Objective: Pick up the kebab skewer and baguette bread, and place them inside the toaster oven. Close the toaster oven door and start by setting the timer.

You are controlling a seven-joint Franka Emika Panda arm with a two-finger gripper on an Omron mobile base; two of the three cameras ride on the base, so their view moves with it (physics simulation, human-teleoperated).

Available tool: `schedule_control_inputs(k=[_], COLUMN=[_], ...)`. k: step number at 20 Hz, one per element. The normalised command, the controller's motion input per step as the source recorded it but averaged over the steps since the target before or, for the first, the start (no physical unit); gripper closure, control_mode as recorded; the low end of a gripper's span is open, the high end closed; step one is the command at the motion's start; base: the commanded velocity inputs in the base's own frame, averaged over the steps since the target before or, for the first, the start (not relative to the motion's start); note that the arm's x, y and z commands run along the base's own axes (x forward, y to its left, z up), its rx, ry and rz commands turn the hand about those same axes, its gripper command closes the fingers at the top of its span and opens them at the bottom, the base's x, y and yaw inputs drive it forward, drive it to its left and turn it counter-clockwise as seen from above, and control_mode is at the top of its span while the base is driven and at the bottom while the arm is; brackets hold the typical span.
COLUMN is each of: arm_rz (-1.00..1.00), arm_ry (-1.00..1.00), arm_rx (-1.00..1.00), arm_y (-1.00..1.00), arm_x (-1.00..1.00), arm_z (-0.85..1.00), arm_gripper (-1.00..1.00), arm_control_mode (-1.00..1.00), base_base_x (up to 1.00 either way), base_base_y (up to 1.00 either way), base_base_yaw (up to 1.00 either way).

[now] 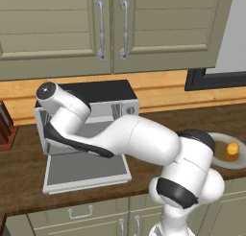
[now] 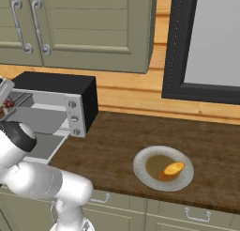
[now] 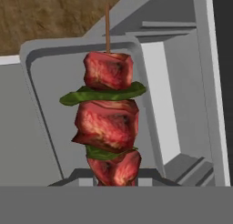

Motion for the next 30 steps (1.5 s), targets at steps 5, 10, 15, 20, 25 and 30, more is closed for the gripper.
schedule_control_inputs(k=[5, 10, 15, 20, 25, 30], arm_rz=[0.03, 0.02, 0.00, 0.00, 0.00, 0.00], arm_ry=[0.00, 0.00, 0.02, 0.03, 0.03, 0.05], arm_rx=[0.00, 0.00, 0.00, 0.00, 0.00, 0.00], arm_y=[-0.09, -0.11, 0.00, 0.00, 0.00, -0.02], arm_x=[0.00, 0.19, 0.35, 0.30, 0.26, 0.18], arm_z=[-0.63, -0.31, -0.01, -0.03, -0.01, -0.07], arm_gripper=[1.00, 1.00, 1.00, 1.00, 1.00, 1.00], arm_control_mode=[-1.00, -1.00, -1.00, -1.00, -1.00, -1.00], base_base_x=[0.00, 0.00, 0.00, 0.00, 0.00, 0.00], base_base_y=[0.00, 0.00, 0.00, 0.00, 0.00, 0.00], base_base_yaw=[0.00, 0.00, 0.00, 0.00, 0.00, 0.00])
